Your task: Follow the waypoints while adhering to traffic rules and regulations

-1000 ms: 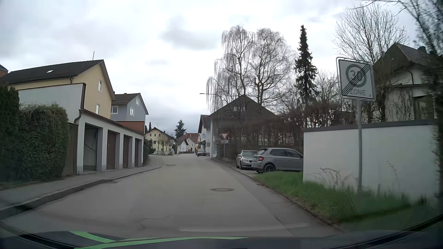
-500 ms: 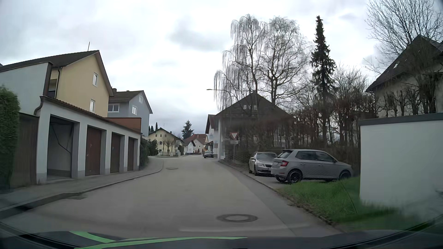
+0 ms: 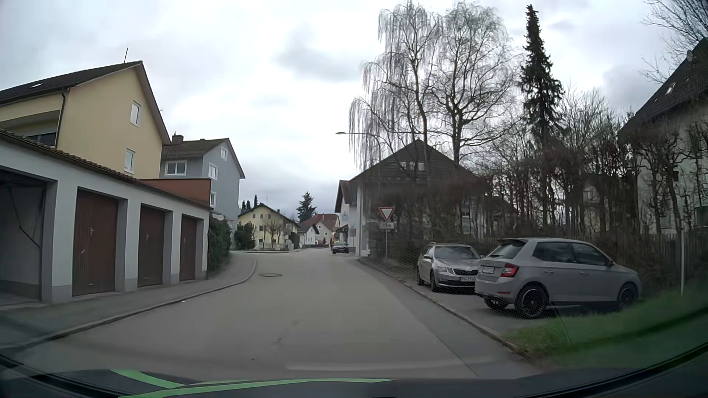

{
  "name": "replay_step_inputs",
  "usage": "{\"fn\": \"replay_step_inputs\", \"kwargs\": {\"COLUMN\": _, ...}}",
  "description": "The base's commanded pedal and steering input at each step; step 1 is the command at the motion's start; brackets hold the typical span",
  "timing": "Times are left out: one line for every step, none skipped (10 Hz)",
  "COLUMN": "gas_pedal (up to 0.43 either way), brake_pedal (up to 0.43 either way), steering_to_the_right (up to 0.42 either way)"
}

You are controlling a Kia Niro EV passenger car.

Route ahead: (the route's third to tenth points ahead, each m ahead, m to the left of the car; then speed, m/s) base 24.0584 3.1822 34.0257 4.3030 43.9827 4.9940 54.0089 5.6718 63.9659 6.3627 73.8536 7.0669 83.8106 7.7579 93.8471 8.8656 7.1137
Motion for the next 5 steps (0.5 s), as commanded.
{"fn": "replay_step_inputs", "kwargs": {"gas_pedal": 0.047, "brake_pedal": 0.000, "steering_to_the_right": -0.016}}
{"fn": "replay_step_inputs", "kwargs": {"gas_pedal": 0.047, "brake_pedal": 0.000, "steering_to_the_right": -0.016}}
{"fn": "replay_step_inputs", "kwargs": {"gas_pedal": 0.039, "brake_pedal": 0.000, "steering_to_the_right": -0.016}}
{"fn": "replay_step_inputs", "kwargs": {"gas_pedal": 0.039, "brake_pedal": 0.000, "steering_to_the_right": -0.015}}
{"fn": "replay_step_inputs", "kwargs": {"gas_pedal": 0.039, "brake_pedal": 0.000, "steering_to_the_right": -0.015}}
